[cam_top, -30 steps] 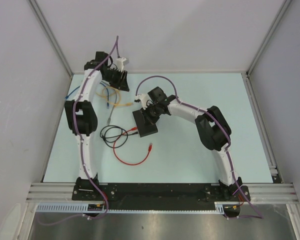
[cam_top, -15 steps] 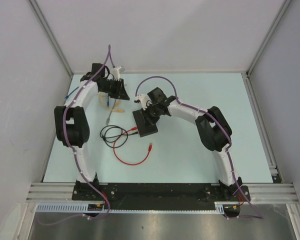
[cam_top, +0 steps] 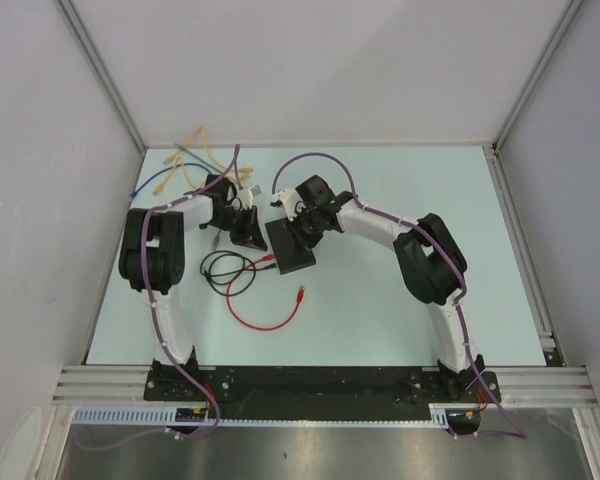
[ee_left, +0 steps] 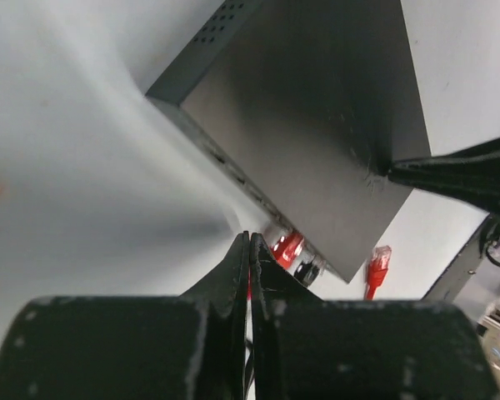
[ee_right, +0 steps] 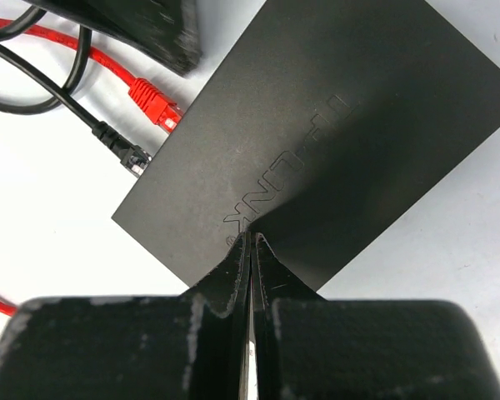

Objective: Pull the plug from the switch port

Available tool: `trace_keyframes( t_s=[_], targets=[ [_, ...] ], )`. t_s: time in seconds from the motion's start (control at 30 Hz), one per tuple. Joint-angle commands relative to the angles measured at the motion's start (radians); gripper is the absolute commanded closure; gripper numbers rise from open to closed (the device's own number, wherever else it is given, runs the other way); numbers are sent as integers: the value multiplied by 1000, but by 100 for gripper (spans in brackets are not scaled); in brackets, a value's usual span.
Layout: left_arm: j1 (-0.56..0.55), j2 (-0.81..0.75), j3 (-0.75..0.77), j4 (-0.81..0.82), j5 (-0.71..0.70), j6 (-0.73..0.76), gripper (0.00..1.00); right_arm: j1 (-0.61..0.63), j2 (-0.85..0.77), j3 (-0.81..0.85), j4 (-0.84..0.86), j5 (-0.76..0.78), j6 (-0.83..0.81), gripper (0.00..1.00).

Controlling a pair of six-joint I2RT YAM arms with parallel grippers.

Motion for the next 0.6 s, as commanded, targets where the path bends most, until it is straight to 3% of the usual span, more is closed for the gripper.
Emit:
trace_keyframes(
  t_s=[0.0, 0.23, 0.4, 0.57],
  targets=[
    [-27, 82, 103, 74, 75, -56, 98, 6, -29, -18, -27, 39, -9, 100],
    [-71, 269, 373, 24, 138, -57, 93, 1, -20, -26, -30, 28, -3, 100],
    [-76, 231, 418, 15, 141, -61, 90, 1, -20, -18, -35, 31, -9, 100],
    [-42, 95, 342, 24, 159, -61, 63, -3, -12, -18, -38, 30, -19, 100]
  ],
)
